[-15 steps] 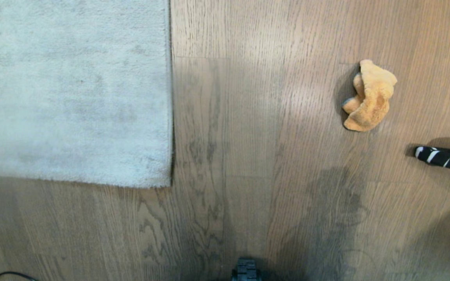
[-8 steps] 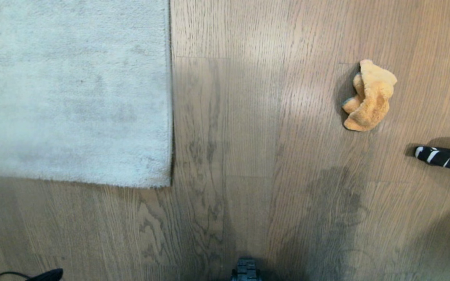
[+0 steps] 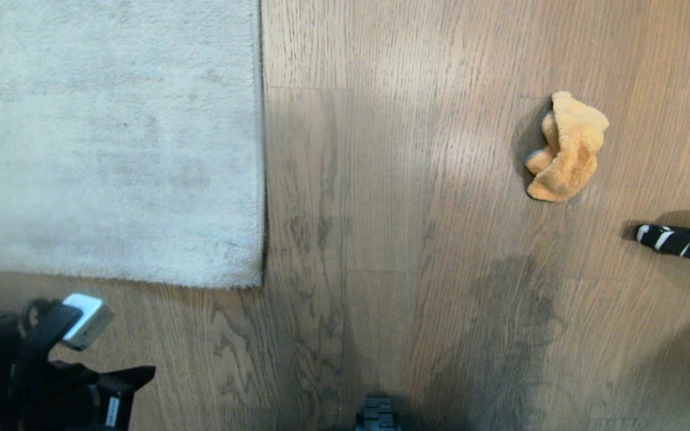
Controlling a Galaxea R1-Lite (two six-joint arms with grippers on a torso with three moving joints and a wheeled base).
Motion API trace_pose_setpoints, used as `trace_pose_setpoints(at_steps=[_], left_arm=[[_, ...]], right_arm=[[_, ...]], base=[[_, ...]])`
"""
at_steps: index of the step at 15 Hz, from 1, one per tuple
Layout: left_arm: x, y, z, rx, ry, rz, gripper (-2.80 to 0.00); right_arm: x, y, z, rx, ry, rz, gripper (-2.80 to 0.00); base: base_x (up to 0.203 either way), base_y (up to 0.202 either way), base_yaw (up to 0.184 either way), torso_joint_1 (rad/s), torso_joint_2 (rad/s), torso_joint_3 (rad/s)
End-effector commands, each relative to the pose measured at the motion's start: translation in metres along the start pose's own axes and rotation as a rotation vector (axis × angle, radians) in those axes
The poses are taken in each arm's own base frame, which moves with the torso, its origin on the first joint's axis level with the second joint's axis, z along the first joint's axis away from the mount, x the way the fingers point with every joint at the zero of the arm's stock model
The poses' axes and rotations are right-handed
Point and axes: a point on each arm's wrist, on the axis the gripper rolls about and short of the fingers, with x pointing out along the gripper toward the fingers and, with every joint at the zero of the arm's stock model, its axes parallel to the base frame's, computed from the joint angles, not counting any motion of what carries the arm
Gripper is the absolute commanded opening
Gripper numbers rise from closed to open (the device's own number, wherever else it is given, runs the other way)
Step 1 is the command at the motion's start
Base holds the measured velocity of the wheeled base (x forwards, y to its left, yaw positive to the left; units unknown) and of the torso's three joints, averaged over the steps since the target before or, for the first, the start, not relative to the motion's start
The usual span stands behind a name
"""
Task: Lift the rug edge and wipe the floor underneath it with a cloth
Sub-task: Lift up the carpet
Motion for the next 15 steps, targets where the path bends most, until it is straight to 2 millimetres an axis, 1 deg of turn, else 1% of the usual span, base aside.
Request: trace_pose_setpoints(at_steps=[1,4,7,8,10,15], left_arm=[[0.039,0.003,0.000,0.005,0.073,0.031,-2.80],[0.070,0.004,0.014,0.019,-0.055,0.134,-2.80],[0.091,0.007,0.032,0.007,-0.196,0.260,-2.80],[0.094,0.007,0.039,-0.003,-0.239,0.297,-2.80],[0.099,0.004,0.050,-0.043,-0.281,0.301,-2.80],[0.103,-0.016,0.073,-0.125,-0.335,0.289,-2.80]], right_arm=[[0.000,0.000,0.000,0.000,0.000,0.000,-2.80],[0.000,0.000,0.000,0.000,0.000,0.000,-2.80],[0.000,0.000,0.000,0.000,0.000,0.000,-2.80],[0.000,0.000,0.000,0.000,0.000,0.000,-2.80],[0.000,0.000,0.000,0.000,-0.001,0.000,-2.80],[0.000,0.000,0.000,0.000,0.000,0.000,-2.80]], base=[[0.000,0.000,0.000,0.000,0.00,0.000],[0.000,0.000,0.000,0.000,0.00,0.000],[0.000,0.000,0.000,0.000,0.00,0.000],[0.000,0.000,0.000,0.000,0.00,0.000],[0.000,0.000,0.000,0.000,0.00,0.000],[0.000,0.000,0.000,0.000,0.00,0.000]])
